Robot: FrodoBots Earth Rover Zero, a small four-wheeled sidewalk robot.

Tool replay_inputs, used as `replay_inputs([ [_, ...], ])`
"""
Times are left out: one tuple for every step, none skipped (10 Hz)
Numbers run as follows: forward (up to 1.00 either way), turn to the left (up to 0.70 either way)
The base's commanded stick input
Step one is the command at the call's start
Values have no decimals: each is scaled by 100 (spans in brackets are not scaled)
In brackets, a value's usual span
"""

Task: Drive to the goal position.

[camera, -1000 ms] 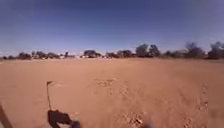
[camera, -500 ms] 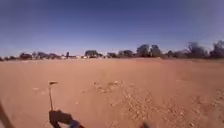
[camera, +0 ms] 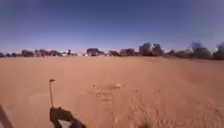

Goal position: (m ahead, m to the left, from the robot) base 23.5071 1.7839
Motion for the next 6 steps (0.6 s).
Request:
replay_inputs([
  [70, 0],
  [70, 0],
  [70, 0],
  [70, 0],
  [70, 0],
  [70, 0],
])
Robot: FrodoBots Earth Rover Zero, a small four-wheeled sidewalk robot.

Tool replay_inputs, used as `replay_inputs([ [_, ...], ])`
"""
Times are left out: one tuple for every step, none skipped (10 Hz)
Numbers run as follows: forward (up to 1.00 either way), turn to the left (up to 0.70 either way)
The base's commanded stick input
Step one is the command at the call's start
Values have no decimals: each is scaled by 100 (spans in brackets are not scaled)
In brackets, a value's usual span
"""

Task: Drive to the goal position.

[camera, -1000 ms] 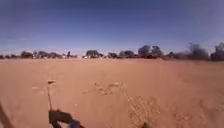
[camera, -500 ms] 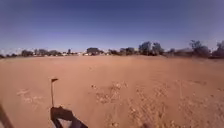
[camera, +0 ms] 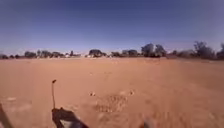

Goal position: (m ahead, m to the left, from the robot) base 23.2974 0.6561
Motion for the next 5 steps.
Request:
replay_inputs([
  [70, 0],
  [70, 0],
  [70, 0],
  [70, 0],
  [70, 0],
])
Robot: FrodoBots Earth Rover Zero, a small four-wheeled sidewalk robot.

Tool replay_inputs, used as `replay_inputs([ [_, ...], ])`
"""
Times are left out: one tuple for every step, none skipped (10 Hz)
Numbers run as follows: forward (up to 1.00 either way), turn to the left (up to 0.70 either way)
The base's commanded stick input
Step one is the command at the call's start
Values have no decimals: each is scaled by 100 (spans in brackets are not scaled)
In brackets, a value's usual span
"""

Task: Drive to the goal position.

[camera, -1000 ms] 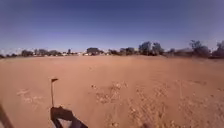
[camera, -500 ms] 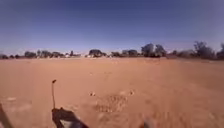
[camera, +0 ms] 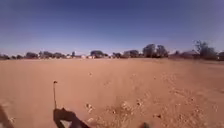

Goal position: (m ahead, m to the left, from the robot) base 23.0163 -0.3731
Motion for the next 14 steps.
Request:
replay_inputs([
  [70, 0],
  [70, 0],
  [70, 0],
  [70, 0],
  [70, 0],
  [70, 0],
  [70, 0],
  [70, 0],
  [70, 0],
  [70, 0],
  [70, 0],
  [70, 0],
  [70, 0],
  [70, 0],
])
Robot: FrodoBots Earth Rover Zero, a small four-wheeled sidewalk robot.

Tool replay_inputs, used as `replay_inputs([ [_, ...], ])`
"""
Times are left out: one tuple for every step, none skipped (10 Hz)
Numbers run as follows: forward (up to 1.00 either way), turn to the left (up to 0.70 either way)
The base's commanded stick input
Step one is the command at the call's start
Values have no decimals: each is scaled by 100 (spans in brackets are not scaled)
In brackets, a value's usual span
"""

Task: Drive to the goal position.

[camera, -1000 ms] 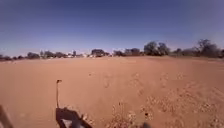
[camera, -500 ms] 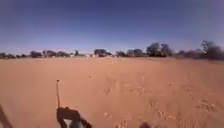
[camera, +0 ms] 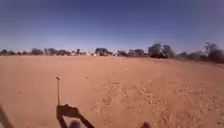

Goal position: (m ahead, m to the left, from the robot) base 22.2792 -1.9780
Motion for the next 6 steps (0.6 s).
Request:
replay_inputs([
  [70, 0],
  [70, 0],
  [70, 0],
  [70, 0],
  [70, 0],
  [70, 0],
])
